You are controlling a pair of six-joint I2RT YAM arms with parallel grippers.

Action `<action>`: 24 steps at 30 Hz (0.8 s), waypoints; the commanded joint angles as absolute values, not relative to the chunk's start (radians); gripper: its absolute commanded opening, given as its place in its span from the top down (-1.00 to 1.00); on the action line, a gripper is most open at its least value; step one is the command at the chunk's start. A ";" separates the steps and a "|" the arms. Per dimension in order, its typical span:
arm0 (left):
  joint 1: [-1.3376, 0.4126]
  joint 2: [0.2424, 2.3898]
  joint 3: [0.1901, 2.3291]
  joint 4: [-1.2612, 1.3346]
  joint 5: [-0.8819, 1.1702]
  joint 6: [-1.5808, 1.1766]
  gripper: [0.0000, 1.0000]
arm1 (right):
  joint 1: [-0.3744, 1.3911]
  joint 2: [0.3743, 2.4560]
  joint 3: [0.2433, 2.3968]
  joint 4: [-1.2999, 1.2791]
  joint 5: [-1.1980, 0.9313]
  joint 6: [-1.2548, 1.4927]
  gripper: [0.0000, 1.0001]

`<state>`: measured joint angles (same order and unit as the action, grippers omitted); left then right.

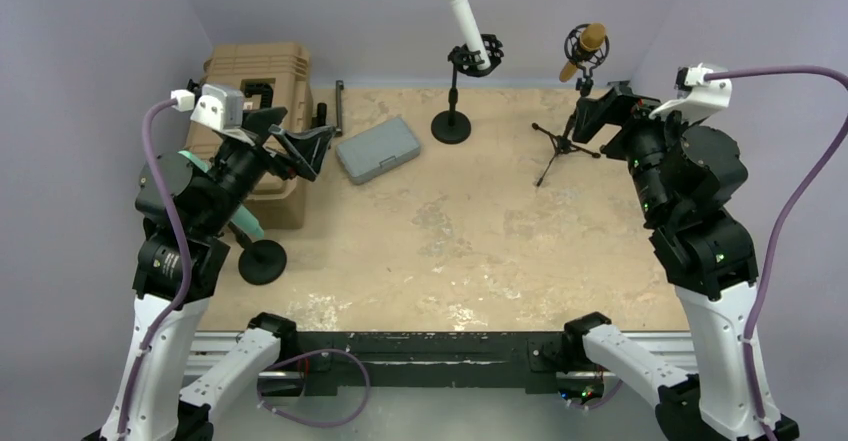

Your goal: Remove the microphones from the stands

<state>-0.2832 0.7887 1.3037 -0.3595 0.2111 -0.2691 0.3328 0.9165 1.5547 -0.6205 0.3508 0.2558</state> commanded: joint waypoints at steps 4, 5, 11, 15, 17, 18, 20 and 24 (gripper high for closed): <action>-0.278 0.823 1.266 -0.328 0.295 -0.280 -1.00 | 0.331 0.947 1.483 -0.581 0.361 0.275 -0.98; -0.278 0.829 1.267 -0.331 0.305 -0.282 -1.00 | 0.330 0.950 1.467 -0.569 0.358 0.272 -0.98; -0.278 0.840 1.258 -0.338 0.290 -0.288 -1.00 | 0.330 1.005 1.409 -0.503 0.349 0.271 -0.98; -0.278 0.856 1.242 -0.324 0.285 -0.301 -1.00 | 0.330 1.081 1.408 -0.463 0.427 0.257 -0.98; -0.278 0.864 1.236 -0.317 0.290 -0.309 -1.00 | 0.330 1.125 1.433 -0.442 0.475 0.237 -0.97; -0.278 0.867 1.232 -0.314 0.295 -0.311 -1.00 | 0.331 1.148 1.449 -0.430 0.493 0.227 -0.97; -0.278 0.864 1.228 -0.305 0.302 -0.317 -1.00 | 0.329 1.193 1.487 -0.402 0.521 0.210 -0.96; -0.278 0.862 1.217 -0.290 0.313 -0.331 -1.00 | 0.327 1.286 1.580 -0.371 0.495 0.202 -0.92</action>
<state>-0.2825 0.8665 1.2278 -0.3531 0.2859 -0.3042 0.3325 1.2392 1.4620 -0.4717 0.4648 0.2291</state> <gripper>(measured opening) 0.998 0.970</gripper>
